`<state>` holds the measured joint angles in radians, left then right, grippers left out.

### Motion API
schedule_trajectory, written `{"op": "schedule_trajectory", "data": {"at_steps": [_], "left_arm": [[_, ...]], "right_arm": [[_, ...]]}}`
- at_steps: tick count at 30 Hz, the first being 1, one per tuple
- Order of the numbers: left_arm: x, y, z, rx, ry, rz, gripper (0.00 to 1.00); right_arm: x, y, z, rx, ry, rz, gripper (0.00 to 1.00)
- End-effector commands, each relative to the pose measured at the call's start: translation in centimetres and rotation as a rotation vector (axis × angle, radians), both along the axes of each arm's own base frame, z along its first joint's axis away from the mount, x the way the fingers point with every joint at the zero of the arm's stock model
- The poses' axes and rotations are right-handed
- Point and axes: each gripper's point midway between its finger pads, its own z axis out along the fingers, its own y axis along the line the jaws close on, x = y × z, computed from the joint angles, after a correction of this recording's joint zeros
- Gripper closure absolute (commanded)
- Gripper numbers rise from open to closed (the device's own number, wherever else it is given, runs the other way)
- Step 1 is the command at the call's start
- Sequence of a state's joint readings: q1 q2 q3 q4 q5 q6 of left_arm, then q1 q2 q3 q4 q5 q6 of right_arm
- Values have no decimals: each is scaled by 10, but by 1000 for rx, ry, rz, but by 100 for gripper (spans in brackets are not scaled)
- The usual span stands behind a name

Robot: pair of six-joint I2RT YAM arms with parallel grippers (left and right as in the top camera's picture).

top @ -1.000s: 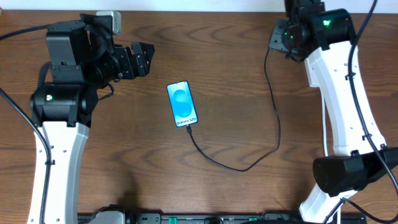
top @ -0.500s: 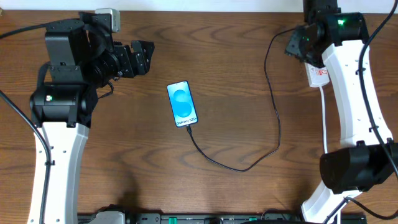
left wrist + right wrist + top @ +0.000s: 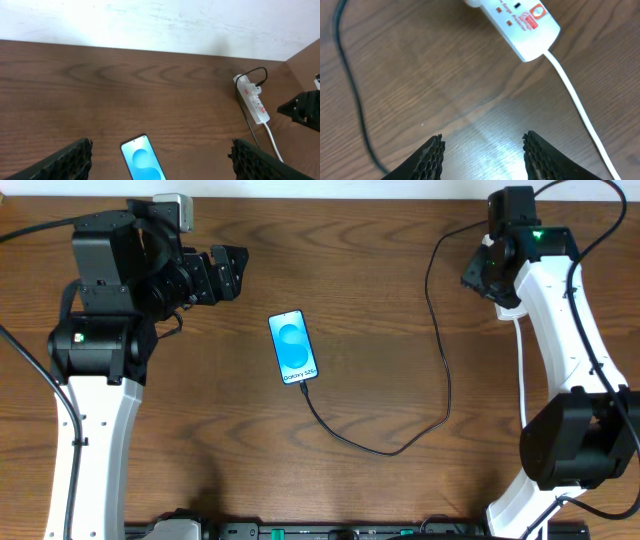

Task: Plug charger to phone and switch on socket
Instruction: 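Move the right gripper rightward to the white power strip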

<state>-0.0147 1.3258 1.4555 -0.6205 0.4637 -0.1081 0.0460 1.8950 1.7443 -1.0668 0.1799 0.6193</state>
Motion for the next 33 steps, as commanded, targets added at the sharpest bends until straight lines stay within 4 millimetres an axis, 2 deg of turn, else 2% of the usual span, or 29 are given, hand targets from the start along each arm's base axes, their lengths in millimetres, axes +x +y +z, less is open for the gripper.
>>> {"op": "schedule_trajectory", "data": {"at_steps": [1,5,12,20,22,24,33], "left_arm": [[-1,3,10,6,-23,15,11],[-1,3,8,6,-19,15,11],[0,3,7,6,-14,15,11],[2,3,3,6,-2,15,11],[3,3,1,6,2,15,11],[4,3,0,6,4,15,11],[4,3,0,6,5,15,11]], "right_arm": [[-7,-18,-10,-2,8,-56,49],[-10,-33,-21,-3,17,-91,52],[-11,-64,-21,2,4,-161,55],[-11,-66,-22,15,3,-167,55],[-11,-66,-22,15,1,-167,63],[-10,-67,-22,14,-1,-167,66],[-8,-68,-21,10,-11,-169,68]]}}
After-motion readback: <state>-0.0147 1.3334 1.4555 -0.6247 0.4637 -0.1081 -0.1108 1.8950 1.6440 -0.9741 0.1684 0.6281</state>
